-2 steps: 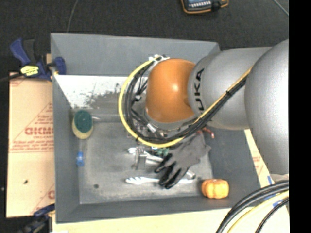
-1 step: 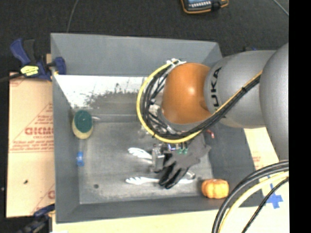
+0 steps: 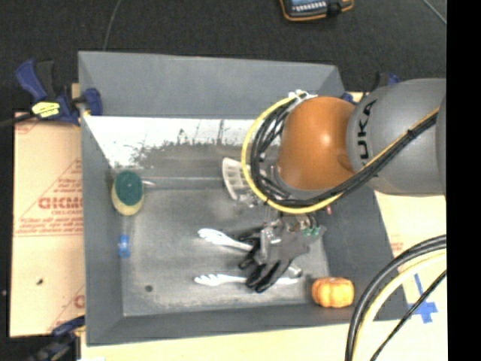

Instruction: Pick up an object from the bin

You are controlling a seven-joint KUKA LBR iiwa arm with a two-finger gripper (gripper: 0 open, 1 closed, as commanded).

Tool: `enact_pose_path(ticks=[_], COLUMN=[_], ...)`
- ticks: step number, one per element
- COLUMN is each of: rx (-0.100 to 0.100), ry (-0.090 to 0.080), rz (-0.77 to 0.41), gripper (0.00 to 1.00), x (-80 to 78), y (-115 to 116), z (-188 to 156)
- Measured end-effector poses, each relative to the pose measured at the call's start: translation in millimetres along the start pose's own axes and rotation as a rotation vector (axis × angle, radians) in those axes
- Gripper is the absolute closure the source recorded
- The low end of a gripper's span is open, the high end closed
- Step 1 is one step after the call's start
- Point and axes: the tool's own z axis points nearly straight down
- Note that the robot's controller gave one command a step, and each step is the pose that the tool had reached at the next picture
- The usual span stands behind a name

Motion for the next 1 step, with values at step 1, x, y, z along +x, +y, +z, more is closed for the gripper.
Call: enact_pose_path(ticks=[1], rx=[-0.002], ry=[0.0], rz=[-0.277], gripper=[0.0], x=[37.7], y=[27.5], z=[42.6])
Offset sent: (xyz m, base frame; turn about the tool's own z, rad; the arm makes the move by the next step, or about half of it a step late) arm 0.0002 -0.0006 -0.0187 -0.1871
